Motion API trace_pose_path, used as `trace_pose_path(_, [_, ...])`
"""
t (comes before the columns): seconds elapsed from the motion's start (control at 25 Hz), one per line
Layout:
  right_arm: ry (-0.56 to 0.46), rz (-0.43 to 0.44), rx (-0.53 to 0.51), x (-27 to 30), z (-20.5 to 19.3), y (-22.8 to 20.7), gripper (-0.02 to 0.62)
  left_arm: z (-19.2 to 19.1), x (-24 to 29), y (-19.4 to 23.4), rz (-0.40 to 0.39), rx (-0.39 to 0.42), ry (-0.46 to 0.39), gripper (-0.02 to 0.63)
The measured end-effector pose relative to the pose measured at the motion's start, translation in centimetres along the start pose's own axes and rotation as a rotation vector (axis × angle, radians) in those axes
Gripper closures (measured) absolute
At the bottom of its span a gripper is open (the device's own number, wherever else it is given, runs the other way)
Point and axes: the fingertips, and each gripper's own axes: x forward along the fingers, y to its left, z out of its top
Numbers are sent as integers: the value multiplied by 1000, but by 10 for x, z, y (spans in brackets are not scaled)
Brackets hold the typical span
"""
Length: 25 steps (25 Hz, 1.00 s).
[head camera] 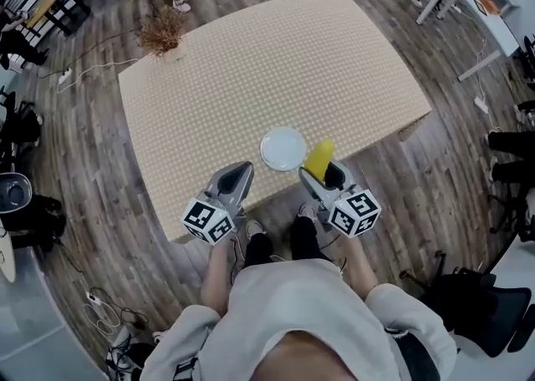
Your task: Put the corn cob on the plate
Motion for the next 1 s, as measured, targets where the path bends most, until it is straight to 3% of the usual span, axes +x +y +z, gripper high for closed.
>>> trace_pose_path(0.32, [110,-19,75,13,-67,-24,339,-52,24,24,-11,-22,88,598])
trace_pose_path(0.56, [189,-4,119,17,-110,-31,339,-93,21,28,17,-90,133,598])
trace_pose_path(0.76, [227,12,136,16,-126,-39,339,-117,23,23,35,-128,149,598])
trace_pose_path(1.0, [242,30,119,28,-125,-40,339,-115,28,21,42,-146,132,598])
